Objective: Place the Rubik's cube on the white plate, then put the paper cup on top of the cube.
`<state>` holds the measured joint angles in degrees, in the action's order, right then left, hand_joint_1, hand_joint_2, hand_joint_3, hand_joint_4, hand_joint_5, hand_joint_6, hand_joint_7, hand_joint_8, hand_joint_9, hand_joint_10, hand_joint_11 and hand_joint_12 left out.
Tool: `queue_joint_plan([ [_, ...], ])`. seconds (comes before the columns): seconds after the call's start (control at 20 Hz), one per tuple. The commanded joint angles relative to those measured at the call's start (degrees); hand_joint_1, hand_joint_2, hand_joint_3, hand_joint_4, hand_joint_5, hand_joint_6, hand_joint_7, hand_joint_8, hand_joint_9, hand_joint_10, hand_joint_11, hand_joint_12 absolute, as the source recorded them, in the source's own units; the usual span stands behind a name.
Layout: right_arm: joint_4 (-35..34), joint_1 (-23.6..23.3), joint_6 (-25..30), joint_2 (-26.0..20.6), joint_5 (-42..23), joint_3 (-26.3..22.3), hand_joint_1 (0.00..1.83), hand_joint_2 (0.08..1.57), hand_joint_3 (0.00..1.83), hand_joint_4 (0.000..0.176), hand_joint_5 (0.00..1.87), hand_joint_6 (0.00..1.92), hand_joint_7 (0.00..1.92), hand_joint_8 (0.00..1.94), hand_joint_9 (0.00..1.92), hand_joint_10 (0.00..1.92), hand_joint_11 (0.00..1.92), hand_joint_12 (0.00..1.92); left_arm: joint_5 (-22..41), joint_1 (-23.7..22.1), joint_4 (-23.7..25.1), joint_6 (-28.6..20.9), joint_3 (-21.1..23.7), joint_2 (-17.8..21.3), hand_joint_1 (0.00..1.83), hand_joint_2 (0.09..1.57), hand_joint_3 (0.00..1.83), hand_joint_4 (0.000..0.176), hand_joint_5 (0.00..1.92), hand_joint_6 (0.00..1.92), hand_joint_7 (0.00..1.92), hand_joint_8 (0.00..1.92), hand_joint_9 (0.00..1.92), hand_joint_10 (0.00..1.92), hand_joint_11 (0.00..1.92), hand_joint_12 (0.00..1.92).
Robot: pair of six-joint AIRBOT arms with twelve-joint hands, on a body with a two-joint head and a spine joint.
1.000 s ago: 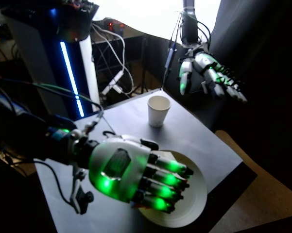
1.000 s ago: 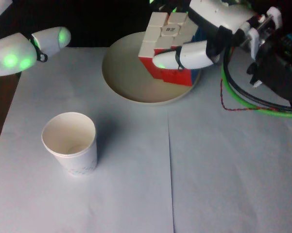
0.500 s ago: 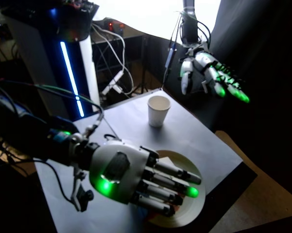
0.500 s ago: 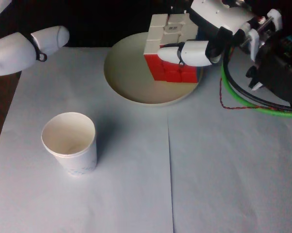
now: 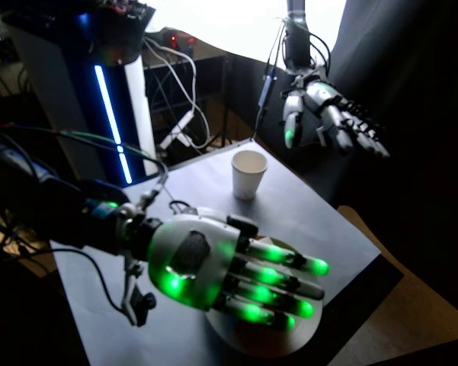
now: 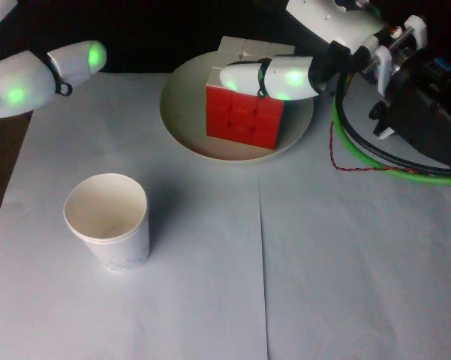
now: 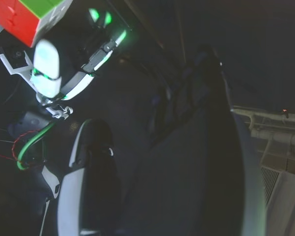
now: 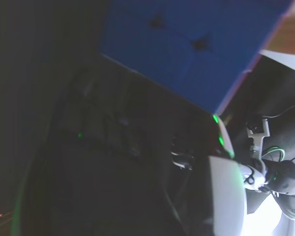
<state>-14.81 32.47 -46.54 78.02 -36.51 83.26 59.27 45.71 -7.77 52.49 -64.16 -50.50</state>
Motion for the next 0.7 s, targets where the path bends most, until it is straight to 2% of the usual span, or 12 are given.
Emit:
queue_joint_plan([
  [0.0,0.38,-0.75,0.37,-0.03,-7.08,-0.35,0.39,0.97,0.0,0.107,0.0,0.0,0.0,0.0,0.01,0.01,0.0,0.91,7.3,-0.27,-0.76,-0.34,-0.06,-0.03,0.41,1.36,0.0,0.064,0.14,0.0,0.0,0.0,0.0,0.0,0.0,0.0],
  [0.05,0.38,-0.75,0.37,-0.16,-7.47,-1.06,0.43,0.98,0.0,0.124,0.0,0.0,0.0,0.0,0.0,0.0,0.0,0.68,7.29,-0.23,-0.81,-0.34,-0.02,-0.03,0.43,1.36,0.0,0.076,0.13,0.0,0.0,0.0,0.0,0.0,0.0,0.0],
  [0.1,0.42,-0.75,0.37,-0.86,-7.86,-1.88,0.45,1.0,0.0,0.127,0.0,0.0,0.0,0.0,0.0,0.0,0.0,0.23,7.27,-0.19,-0.88,-0.34,0.0,-0.02,0.46,1.36,0.0,0.042,0.14,0.0,0.0,0.0,0.0,0.0,0.02,0.01],
  [0.2,1.0,-0.31,0.37,-3.2,-9.65,-3.73,0.46,1.02,0.01,0.117,0.0,0.0,0.0,0.0,0.0,0.0,0.0,0.0,7.28,-0.05,-1.13,-0.34,0.06,0.03,0.44,1.36,0.0,0.022,0.15,0.0,0.01,0.0,0.0,0.0,0.0,0.0],
  [0.3,2.0,0.28,0.36,-6.4,-12.16,-6.46,0.46,0.99,0.0,0.128,0.0,0.0,0.0,0.0,0.0,0.0,0.0,0.0,7.29,0.11,-1.21,-0.33,0.25,0.18,0.4,1.35,0.0,0.081,0.12,0.0,0.0,0.0,0.0,0.0,0.0,0.0],
  [0.35,3.01,0.89,0.36,-8.7,-14.02,-8.43,0.39,1.02,0.01,0.075,0.0,0.0,0.0,0.0,0.0,0.0,0.0,0.0,7.36,0.33,-1.34,-0.33,0.42,0.29,0.42,1.35,0.0,0.053,0.13,0.0,0.0,0.0,0.0,0.0,0.03,0.02],
  [0.4,3.39,1.58,0.36,-10.39,-15.89,-9.98,0.38,1.03,0.01,0.07,0.0,0.0,0.0,0.0,0.0,0.0,0.0,0.0,7.48,0.59,-1.44,-0.33,0.56,0.42,0.44,1.35,0.0,0.032,0.13,0.01,0.01,0.0,0.0,0.0,0.0,0.3],
  [0.45,4.05,2.3,0.36,-12.15,-17.58,-11.56,0.36,1.03,0.01,0.058,0.0,0.0,0.0,0.0,0.0,0.0,0.0,0.0,7.59,0.82,-1.53,-0.33,0.73,0.6,0.43,1.34,0.0,0.046,0.12,0.0,0.0,0.0,0.0,0.0,0.0,0.27],
  [0.5,4.91,2.93,0.36,-13.8,-18.85,-13.25,0.36,1.04,0.01,0.086,0.0,0.0,0.0,0.0,0.0,0.0,0.0,0.0,7.81,1.04,-1.57,-0.33,0.96,0.88,0.41,1.34,0.0,0.078,0.12,0.0,0.0,0.0,0.0,0.0,0.0,0.25],
  [0.55,6.01,3.85,0.36,-15.46,-20.51,-14.88,0.4,1.06,0.02,0.097,0.0,0.0,0.0,0.0,0.02,0.01,0.02,0.01,8.19,1.37,-1.63,-0.33,1.27,1.24,0.44,1.34,0.0,0.073,0.11,0.0,0.0,0.0,0.0,0.0,0.0,0.18],
  [0.6,6.71,4.99,0.36,-17.24,-22.03,-16.59,0.52,1.14,0.0,0.059,0.03,0.01,0.02,0.0,0.12,0.08,0.0,0.92,8.43,1.6,-1.63,-0.32,1.6,1.61,0.45,1.34,0.0,0.072,0.1,0.0,0.0,0.0,0.0,0.0,0.0,0.13],
  [0.65,7.69,6.67,0.36,-19.32,-23.73,-18.63,0.53,1.16,0.0,0.008,0.15,0.07,0.21,0.02,0.06,0.69,0.0,1.43,8.49,1.8,-1.57,-0.31,1.92,1.97,0.39,1.32,0.0,0.037,0.09,0.0,0.01,0.0,0.0,0.0,0.0,0.13],
])
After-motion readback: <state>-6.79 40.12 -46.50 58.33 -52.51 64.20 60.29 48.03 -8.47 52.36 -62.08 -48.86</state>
